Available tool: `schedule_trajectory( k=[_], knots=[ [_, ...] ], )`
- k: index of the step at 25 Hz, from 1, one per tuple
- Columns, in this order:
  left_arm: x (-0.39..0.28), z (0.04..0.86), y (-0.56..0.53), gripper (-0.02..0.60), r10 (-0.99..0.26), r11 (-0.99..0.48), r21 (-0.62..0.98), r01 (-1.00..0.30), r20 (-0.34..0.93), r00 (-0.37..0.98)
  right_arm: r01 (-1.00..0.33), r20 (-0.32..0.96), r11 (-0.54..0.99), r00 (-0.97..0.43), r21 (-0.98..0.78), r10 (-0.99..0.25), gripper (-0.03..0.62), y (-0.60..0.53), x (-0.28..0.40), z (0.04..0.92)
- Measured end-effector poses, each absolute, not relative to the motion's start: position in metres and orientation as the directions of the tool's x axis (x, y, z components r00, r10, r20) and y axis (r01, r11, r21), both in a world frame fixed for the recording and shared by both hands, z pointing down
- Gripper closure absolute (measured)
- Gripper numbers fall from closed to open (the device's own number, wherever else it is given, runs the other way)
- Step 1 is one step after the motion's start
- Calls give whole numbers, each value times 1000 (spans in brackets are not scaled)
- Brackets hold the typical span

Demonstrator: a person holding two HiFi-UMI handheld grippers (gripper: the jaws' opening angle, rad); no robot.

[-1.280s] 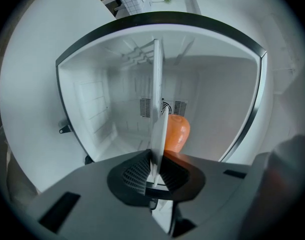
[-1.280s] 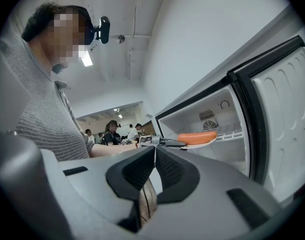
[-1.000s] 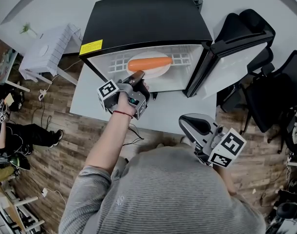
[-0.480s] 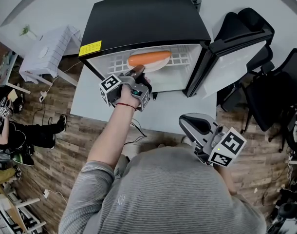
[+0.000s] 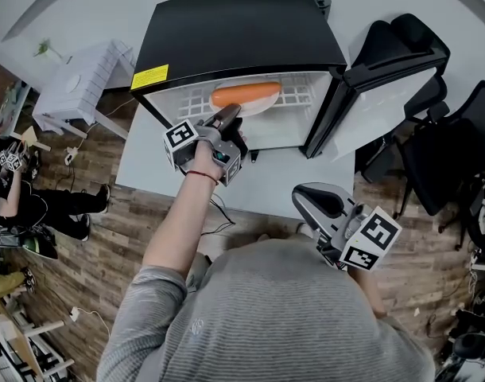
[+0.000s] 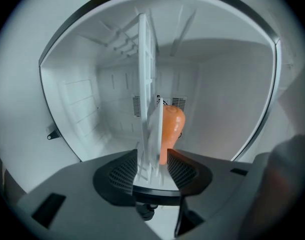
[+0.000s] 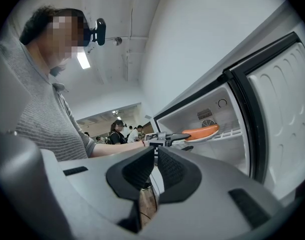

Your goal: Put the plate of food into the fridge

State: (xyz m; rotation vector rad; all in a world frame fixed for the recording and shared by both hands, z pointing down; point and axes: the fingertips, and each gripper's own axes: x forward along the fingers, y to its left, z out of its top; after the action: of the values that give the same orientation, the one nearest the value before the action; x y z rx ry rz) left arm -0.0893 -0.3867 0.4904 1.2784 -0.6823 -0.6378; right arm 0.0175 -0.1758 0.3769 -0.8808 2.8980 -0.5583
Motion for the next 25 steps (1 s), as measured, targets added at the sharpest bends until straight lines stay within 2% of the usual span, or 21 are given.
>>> schedule_trajectory(
  k=[13,20,22,25],
  knots=[
    [-72,491,-370,426,-719,204,979,16,139,680,-523,45,773,-837,-359,-545,578,-175,16,378],
    [-68,489,-374,507,-722,203,979,-6,154,674,-528,41,769,-833,-360,-552,579,-175,21,377],
    [-68,486,-376,548,-724,198,980,-6,150,673,-529,43,768,-832,-360,-553,577,-174,22,377],
    [-68,485,-375,552,-728,206,979,3,151,669,-531,45,767,-831,-361,-554,578,-174,23,377]
  ],
)
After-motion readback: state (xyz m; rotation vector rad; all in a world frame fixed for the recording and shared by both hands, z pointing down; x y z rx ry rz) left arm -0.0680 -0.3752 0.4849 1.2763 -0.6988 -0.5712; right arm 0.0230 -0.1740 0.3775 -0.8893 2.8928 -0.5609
